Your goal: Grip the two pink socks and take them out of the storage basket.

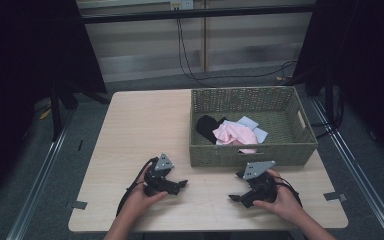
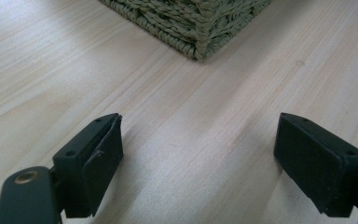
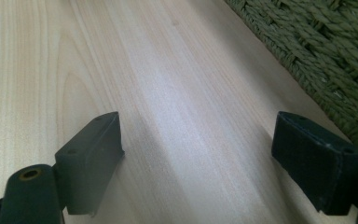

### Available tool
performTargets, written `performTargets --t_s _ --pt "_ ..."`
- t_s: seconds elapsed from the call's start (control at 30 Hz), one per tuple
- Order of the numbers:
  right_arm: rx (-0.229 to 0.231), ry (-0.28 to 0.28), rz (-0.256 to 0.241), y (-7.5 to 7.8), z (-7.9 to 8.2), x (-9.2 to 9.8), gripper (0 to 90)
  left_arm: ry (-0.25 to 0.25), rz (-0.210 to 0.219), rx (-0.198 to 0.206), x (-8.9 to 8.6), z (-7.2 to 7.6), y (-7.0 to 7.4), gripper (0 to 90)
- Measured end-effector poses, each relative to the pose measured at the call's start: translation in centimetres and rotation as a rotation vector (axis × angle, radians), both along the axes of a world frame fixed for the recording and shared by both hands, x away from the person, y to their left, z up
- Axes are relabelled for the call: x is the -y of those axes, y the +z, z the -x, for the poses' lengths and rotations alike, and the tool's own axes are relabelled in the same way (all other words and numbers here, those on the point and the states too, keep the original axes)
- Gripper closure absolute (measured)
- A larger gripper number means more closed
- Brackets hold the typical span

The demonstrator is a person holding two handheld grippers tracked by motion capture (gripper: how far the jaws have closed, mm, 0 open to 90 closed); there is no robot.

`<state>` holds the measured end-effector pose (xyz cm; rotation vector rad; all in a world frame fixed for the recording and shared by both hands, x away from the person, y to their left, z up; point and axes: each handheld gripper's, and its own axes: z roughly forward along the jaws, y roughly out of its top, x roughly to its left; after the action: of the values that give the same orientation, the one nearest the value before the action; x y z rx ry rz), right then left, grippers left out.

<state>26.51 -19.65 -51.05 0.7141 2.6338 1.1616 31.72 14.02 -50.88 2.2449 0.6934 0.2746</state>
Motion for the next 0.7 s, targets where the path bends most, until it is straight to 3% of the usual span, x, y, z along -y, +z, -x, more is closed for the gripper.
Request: performTargets --t_s 0.2,0.5,0.7 --pt "-0.016 -0.01 0.004 0.1 0.2 0.0 15.7 0.0 0.0 0.0 0.0 0.0 0.0 15.1" --pt "-0.116 0.032 0.116 2.1 -0.3 -0.1 18.3 0.0 0.001 0.0 0.0 0.0 0.0 15.1" --pt "-0.159 0.047 0.155 4.1 -1.0 0.2 20.8 0.0 0.002 -0.001 0.0 0.0 0.0 15.1"
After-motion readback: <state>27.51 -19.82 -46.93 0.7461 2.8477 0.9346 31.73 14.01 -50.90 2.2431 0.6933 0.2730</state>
